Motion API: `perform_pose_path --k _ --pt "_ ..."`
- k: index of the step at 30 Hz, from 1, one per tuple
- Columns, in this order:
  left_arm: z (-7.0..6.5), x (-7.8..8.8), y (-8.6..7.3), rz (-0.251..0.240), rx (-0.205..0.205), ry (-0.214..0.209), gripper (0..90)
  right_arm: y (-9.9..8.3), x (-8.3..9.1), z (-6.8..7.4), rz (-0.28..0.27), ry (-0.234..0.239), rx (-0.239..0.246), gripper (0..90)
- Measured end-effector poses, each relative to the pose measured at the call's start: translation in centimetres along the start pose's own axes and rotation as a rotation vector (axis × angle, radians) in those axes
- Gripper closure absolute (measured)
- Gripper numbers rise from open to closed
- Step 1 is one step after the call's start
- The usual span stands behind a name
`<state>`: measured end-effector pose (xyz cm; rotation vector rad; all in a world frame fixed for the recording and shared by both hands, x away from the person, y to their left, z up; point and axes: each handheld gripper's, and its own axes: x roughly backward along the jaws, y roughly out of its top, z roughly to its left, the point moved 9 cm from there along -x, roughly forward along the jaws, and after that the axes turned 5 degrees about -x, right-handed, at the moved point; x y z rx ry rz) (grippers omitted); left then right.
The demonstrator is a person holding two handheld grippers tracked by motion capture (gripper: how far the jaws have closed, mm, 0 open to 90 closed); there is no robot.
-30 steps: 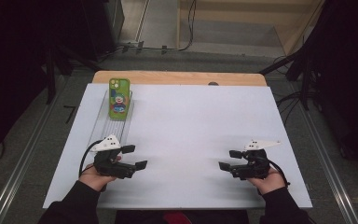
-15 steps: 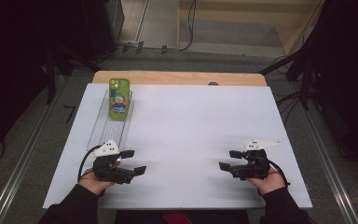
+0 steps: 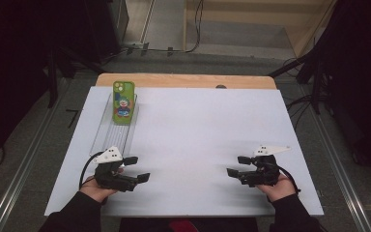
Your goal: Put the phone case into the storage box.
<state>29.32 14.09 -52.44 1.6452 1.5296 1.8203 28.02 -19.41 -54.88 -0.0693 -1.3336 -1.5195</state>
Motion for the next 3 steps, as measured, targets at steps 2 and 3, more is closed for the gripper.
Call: perform_pose_path --k 2,3 --pt "0.03 0.07 0.01 -0.006 -0.004 -0.001 18.0 -0.03 -0.03 0.01 0.001 0.002 -0.001 25.0" --pt "0.02 0.11 0.03 -0.009 -0.003 0.000 18.0 -0.03 -0.06 0.00 0.001 0.002 0.000 24.9"
